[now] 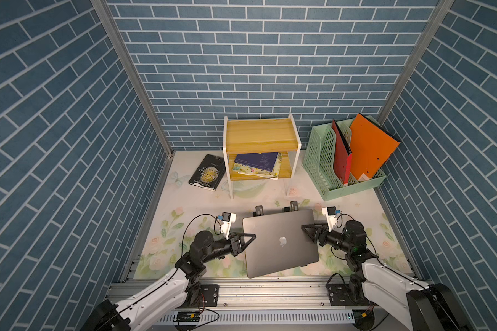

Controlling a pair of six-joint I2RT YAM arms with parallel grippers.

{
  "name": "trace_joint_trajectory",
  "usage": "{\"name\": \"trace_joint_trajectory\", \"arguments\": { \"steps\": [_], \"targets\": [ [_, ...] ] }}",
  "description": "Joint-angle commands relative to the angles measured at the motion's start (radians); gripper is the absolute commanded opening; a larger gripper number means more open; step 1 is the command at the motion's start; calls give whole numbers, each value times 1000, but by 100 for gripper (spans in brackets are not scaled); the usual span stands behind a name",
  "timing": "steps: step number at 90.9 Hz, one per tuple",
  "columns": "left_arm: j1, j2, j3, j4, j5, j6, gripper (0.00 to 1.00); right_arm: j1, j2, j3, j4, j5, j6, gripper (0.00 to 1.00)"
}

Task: Close the laptop lid and set it aside
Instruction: Pick up the laptop from the computer stand.

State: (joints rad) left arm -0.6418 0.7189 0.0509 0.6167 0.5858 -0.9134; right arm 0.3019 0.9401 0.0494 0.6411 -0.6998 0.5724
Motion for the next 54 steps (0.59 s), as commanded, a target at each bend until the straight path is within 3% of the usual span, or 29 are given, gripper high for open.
{"name": "trace_joint_trajectory", "arguments": {
  "steps": [1, 14, 54],
  "targets": [
    [-6, -16, 51, 87, 11, -15, 8, 22, -52, 7, 23, -58, 3, 66],
    [-3, -21, 70, 90, 7, -22, 0, 15, -140, 23, -82, -9, -33, 70],
    [85, -23, 104, 261, 52, -156, 0, -79, -580, 80, -447, 240, -80, 86]
  ]
}}
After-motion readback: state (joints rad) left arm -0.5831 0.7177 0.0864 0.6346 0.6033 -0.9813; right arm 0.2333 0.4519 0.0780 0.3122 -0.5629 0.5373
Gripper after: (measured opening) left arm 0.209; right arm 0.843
